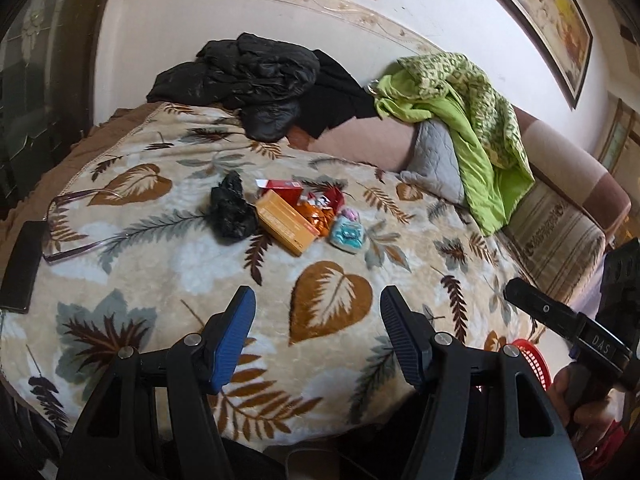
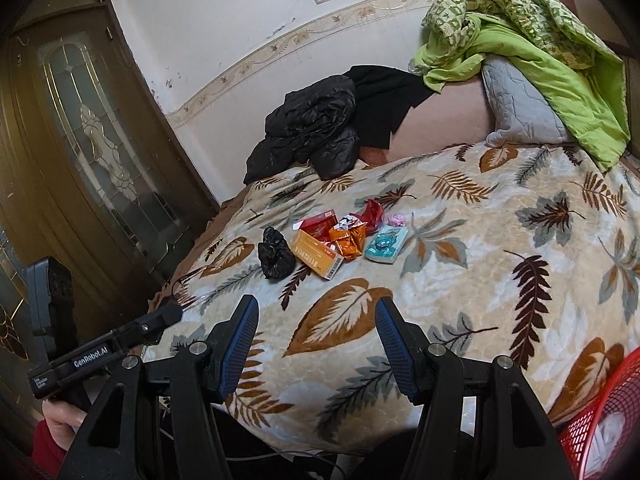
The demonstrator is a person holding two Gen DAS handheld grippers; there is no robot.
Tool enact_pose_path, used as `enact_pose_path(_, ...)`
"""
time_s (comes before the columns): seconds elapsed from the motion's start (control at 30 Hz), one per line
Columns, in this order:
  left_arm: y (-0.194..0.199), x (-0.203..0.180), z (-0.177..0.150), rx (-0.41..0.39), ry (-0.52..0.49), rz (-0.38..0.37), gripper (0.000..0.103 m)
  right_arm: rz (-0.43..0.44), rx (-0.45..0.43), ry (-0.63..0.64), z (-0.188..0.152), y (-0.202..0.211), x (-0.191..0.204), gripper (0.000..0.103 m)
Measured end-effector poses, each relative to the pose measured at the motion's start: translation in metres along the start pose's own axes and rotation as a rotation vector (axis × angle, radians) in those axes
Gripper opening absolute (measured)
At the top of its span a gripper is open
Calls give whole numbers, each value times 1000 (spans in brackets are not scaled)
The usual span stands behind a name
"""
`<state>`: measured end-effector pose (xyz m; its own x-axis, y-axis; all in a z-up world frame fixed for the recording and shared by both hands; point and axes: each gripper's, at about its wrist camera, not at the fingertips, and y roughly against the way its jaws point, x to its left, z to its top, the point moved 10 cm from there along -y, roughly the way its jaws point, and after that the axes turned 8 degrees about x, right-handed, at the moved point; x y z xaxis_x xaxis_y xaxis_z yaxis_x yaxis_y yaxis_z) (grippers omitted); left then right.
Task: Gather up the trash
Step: 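Move both tools back over the trash on the bed, then grasp the black plastic bag with the left tool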
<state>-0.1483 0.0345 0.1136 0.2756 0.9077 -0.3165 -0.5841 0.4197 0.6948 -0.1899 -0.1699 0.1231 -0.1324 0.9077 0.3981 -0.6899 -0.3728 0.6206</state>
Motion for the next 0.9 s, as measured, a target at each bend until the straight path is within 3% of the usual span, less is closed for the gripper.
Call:
enact_pose_path(0.5, -11, -3, -3, 25, -8, 9, 64, 9, 31, 2, -5, -14, -2, 65)
enact_pose_path(0.9, -34, 19, -3, 58, 19, 34, 64, 1, 76, 8, -2, -53, -8, 65)
